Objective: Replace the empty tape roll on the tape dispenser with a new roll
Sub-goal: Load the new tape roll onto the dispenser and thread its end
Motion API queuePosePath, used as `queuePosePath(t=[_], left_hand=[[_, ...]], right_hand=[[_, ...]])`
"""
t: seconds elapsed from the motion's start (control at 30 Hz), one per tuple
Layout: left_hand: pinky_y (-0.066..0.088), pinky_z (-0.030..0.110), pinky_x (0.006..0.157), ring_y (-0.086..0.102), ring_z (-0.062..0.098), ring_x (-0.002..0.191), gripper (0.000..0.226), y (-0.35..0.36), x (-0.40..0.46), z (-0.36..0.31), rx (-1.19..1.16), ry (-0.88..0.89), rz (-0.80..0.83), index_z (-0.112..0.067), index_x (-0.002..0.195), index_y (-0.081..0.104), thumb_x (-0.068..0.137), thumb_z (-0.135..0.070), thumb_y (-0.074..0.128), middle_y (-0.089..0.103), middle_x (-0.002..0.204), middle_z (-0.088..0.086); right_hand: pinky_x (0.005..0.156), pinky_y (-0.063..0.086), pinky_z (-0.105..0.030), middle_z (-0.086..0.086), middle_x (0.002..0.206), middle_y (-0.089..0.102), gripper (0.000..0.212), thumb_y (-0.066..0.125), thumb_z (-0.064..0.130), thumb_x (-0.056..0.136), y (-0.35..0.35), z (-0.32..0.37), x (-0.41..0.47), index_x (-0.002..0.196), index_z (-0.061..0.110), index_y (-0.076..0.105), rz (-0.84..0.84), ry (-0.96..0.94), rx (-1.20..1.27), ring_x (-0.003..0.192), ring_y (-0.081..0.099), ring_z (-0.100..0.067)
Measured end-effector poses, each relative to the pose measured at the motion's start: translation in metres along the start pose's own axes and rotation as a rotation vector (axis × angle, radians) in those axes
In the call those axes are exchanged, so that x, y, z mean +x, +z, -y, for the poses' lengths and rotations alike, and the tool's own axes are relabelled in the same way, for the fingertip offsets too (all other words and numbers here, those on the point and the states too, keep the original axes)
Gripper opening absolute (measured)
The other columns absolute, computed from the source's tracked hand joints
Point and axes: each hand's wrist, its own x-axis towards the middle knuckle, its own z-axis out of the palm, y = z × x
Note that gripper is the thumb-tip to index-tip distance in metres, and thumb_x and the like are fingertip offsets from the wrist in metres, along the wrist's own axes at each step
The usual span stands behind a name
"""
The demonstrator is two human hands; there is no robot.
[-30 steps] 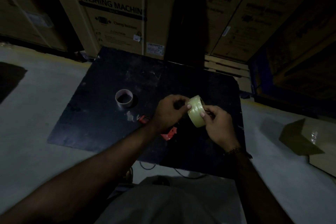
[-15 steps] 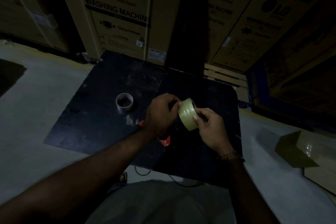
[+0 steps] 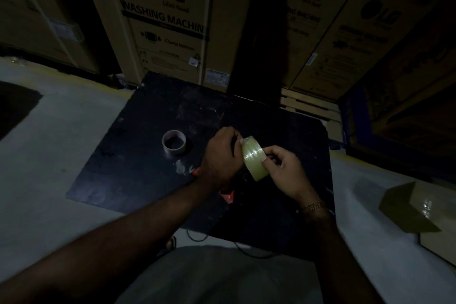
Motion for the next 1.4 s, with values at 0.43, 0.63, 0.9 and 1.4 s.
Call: queuePosePath(t=[0.43, 0.63, 0.9, 1.4], left_hand=[[0.054, 0.039, 0.072, 0.065, 0.016, 0.078, 0.011, -0.012, 0.008, -0.001, -0.050, -0.087, -0.081, -0.017, 0.089, 0.062, 0.098, -0.023, 0.058, 0.068, 0.084, -0.003], [0.051, 0.030, 0.069, 0.067, 0.015, 0.075, 0.014, -0.013, 0.011, 0.012, -0.158, -0.213, -0.017, -0.019, 0.084, 0.063, 0.099, -0.019, 0.062, 0.070, 0.079, -0.003], [0.048, 0.021, 0.066, 0.065, 0.001, 0.074, 0.017, -0.018, 0.028, 0.017, -0.538, -0.443, 0.231, -0.021, 0.097, 0.074, 0.104, -0.034, 0.066, 0.072, 0.081, -0.012], [0.046, 0.016, 0.063, 0.066, 0.011, 0.070, 0.019, -0.012, 0.029, 0.018, -0.200, -0.232, 0.087, -0.015, 0.083, 0.073, 0.095, -0.029, 0.078, 0.074, 0.079, -0.002]], right_hand=[[0.078, 0.057, -0.031, -0.006, 0.101, 0.076, 0.015, 0.061, 0.014, 0.101, 0.003, 0.015, 0.012, 0.106, 0.019, 0.075, 0.038, -0.024, 0.053, 0.090, 0.070, -0.015], [0.077, 0.058, -0.038, -0.016, 0.098, 0.077, 0.014, 0.067, 0.030, 0.097, 0.007, 0.018, 0.013, 0.104, 0.022, 0.076, 0.113, -0.019, 0.110, 0.085, 0.070, -0.017], [0.067, 0.052, -0.012, -0.001, 0.090, 0.072, 0.010, 0.064, 0.011, 0.101, 0.003, 0.021, 0.015, 0.102, 0.014, 0.073, 0.095, -0.029, 0.109, 0.073, 0.065, 0.008], [0.068, 0.054, -0.016, -0.003, 0.090, 0.073, 0.011, 0.065, 0.015, 0.101, 0.007, 0.020, 0.017, 0.104, 0.012, 0.075, 0.096, -0.014, 0.111, 0.076, 0.066, 0.002]])
